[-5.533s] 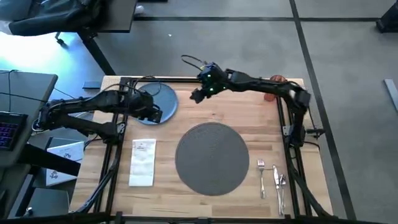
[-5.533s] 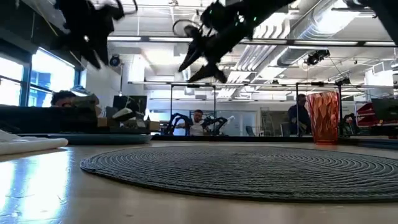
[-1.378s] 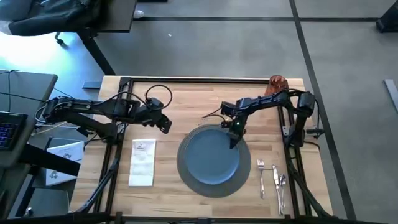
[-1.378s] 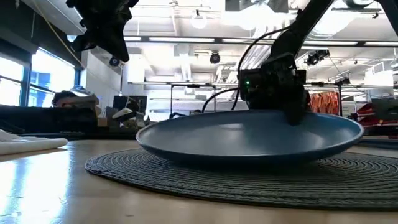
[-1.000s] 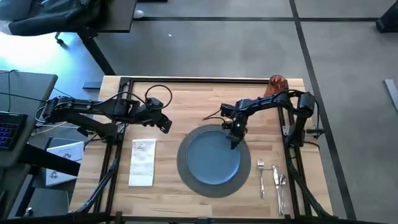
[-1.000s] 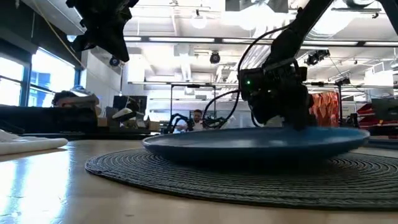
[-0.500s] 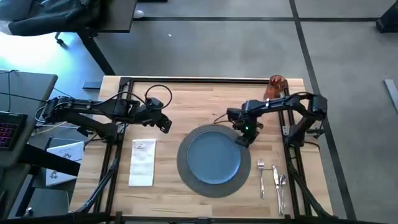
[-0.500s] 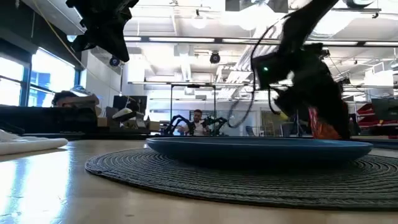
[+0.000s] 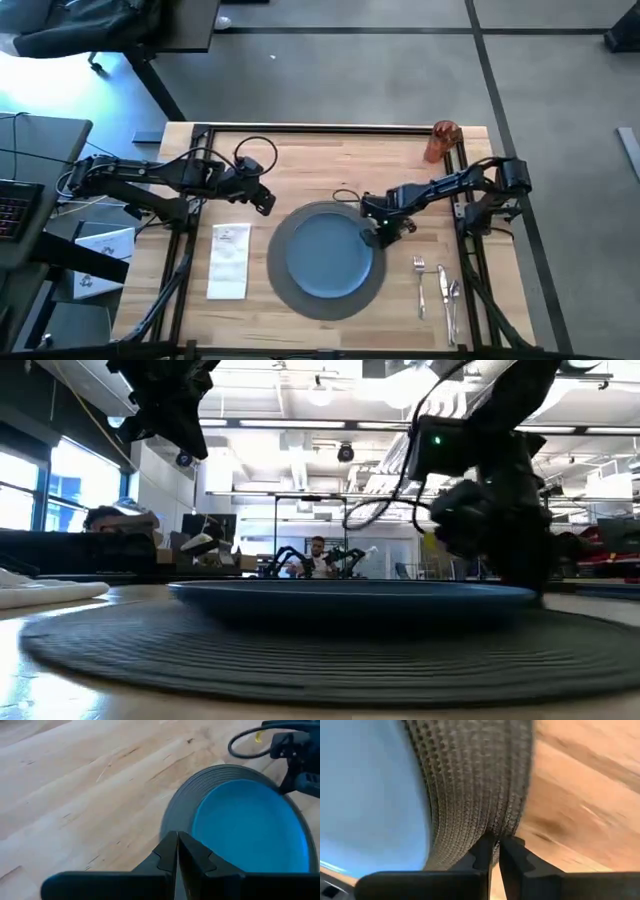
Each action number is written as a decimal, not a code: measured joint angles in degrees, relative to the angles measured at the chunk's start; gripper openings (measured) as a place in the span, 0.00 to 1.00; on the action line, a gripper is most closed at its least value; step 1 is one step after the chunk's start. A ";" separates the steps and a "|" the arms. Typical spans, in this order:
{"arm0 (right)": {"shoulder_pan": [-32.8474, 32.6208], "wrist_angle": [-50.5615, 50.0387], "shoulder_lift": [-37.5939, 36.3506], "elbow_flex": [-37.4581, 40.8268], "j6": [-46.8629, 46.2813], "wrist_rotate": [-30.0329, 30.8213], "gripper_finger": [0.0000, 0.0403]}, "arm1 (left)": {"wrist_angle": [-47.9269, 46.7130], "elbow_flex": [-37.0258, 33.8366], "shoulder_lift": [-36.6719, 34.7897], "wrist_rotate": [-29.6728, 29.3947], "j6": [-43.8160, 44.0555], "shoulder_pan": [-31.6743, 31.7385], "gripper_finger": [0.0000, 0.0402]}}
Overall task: Set table place
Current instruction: Adjust the gray table mat, then put the silver fork on the white table napkin
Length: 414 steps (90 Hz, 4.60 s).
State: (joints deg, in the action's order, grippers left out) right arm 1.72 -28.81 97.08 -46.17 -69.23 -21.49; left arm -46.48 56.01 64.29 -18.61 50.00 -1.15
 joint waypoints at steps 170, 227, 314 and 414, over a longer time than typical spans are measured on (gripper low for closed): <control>-25.73 -27.79 -0.57 -3.54 -12.78 7.97 0.34 | 0.26 0.00 6.31 -0.93 2.45 -15.93 0.00; -23.35 -32.01 -10.12 -9.83 -10.55 14.20 0.00 | 0.25 0.00 6.56 -0.77 2.38 -15.89 0.00; -19.49 -32.03 10.26 -9.46 19.67 -0.22 0.08 | 0.22 0.00 6.51 -0.37 2.45 -15.87 0.00; 2.23 -0.29 8.51 -47.08 27.29 5.33 0.00 | -0.48 1.60 -6.11 18.18 8.87 -22.10 0.00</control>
State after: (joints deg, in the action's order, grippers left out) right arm 3.95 -29.10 105.58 -93.25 -41.95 -16.16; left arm -46.95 57.60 58.19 -0.43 58.87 -23.25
